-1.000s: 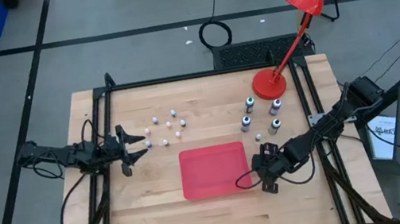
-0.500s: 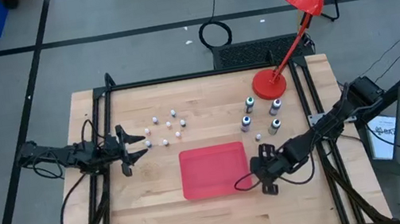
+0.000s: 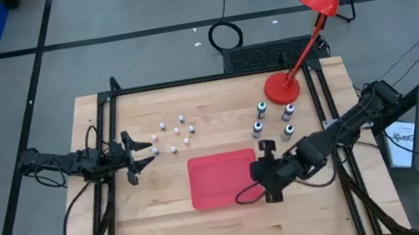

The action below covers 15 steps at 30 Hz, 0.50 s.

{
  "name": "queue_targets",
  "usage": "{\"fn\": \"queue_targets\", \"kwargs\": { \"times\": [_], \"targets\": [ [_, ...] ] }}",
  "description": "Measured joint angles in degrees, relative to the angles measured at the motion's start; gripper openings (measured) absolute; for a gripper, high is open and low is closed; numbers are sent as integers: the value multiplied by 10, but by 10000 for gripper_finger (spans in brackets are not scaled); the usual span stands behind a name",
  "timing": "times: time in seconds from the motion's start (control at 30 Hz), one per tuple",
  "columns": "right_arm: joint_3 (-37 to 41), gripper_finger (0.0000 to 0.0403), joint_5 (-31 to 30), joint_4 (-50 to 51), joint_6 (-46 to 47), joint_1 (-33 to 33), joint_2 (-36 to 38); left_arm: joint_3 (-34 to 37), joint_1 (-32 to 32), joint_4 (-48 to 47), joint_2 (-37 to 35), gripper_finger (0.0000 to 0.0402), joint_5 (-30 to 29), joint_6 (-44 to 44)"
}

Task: Pick & Place food coloring
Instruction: Put the small orange food coloring bottle into the bin

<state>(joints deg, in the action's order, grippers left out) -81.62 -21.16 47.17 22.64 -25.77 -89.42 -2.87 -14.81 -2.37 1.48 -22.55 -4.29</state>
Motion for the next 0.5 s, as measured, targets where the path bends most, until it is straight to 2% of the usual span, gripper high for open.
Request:
{"fn": "queue_targets", "kwargs": {
  "times": [0.1,0.17,0.37,0.5],
  "targets": [
    [-50,58,5,3,-40,25,-26,0,0,0,0,232,0,0],
    [-90,58,29,17,-66,43,-58,0,0,0,0,232,0,0],
    [-231,58,93,97,-132,93,-193,0,0,0,0,232,0,0],
    [-259,58,131,102,-167,116,-266,0,0,0,0,232,0,0]
  ]
}}
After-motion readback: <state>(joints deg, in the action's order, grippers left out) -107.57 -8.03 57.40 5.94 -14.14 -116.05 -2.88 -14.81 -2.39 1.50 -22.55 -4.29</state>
